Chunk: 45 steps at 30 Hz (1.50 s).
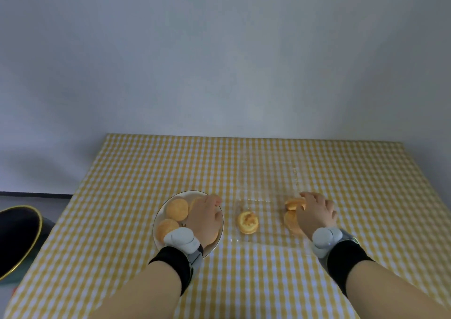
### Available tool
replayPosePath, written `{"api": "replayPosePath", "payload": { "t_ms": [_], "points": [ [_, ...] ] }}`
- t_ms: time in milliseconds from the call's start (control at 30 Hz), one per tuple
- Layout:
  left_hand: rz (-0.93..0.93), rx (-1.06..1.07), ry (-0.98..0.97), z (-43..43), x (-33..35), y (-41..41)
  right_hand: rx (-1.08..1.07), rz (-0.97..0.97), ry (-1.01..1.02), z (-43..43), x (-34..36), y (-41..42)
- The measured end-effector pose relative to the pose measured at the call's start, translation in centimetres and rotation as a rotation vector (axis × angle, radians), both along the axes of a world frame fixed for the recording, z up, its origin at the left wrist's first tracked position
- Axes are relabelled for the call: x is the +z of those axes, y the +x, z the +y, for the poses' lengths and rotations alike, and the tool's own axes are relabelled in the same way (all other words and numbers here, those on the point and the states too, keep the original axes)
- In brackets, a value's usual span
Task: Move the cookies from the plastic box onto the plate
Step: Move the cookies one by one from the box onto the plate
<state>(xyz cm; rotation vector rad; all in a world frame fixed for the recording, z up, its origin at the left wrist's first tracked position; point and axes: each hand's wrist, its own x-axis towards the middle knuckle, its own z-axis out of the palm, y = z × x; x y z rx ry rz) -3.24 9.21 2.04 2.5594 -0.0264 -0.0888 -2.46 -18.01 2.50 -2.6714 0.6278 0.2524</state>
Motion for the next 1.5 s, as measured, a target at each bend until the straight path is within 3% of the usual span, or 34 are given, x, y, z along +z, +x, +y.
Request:
{"api": "replayPosePath", "payload": {
  "t_ms": [167,300,567,667,767,867,1100,1367,1500],
  "points": [
    [0.04,-0.213,0.022,-5.6,-0.8,-0.1,0.213,0.088,-0.125,-3.8,-0.9,-0.4],
    [0.187,-0.284,-0.021,-9.3,-1.2,0.2,0.359,0.073,-0.17,-4.8,-1.3,0.4],
    [0.391,-0.187,-0.073,-14.6,-2.7,0.7,0.557,0.007,-0.185,-5.9,-1.5,2.8],
    [0.453,-0.129,-0.104,-16.1,-3.4,0.8,0.486,-0.045,-0.002,-6.5,-1.3,3.0],
    [0.477,-0.043,-0.109,-17.5,-3.7,1.1,0.275,-0.089,0.284,-7.0,-0.2,3.1],
    [0.506,0.041,-0.146,-19.0,-3.8,1.6,0.195,-0.111,0.404,-8.1,-0.2,3.4],
    [0.624,0.136,-0.163,-20.2,-3.7,2.1,0.077,-0.109,0.51,-8.7,0.0,3.4],
    [0.62,0.436,-0.656,-16.9,-1.9,1.6,0.085,-0.183,0.644,-5.1,1.5,3.9],
    [0.548,0.524,-0.719,-10.5,0.1,1.6,0.13,-0.207,0.688,0.1,2.6,4.3]
  ]
}}
